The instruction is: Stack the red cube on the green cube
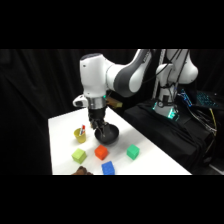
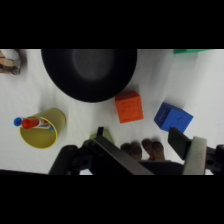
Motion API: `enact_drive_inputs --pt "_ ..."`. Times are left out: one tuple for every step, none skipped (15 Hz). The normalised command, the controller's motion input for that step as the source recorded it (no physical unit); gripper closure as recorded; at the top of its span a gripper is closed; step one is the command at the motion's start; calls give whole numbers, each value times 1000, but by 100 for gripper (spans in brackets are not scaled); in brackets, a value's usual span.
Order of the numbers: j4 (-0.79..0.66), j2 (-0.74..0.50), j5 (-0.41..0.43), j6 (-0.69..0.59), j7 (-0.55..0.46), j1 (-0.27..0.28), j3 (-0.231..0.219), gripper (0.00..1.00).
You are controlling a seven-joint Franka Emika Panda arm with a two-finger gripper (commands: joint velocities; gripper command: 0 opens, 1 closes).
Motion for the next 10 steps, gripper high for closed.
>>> enact_drive_inputs --pt "302 270 -62 -96 -230 -55 38 0" --pt "296 262 -64 -105 -223 -55 43 0" --pt "287 256 -59 -104 -218 -58 52 0" --pt "279 246 -64 -99 -205 -59 53 0" --pt "279 238 -72 -100 -190 -61 51 0" --pt "281 237 -66 -103 -197 -71 56 0" --pt "276 225 -72 -99 -182 -72 54 0" --pt "273 219 -73 -105 -169 -72 54 0" --pt "271 211 -69 -116 -166 -74 59 0" --pt "275 216 -72 -109 -177 -75 66 0"
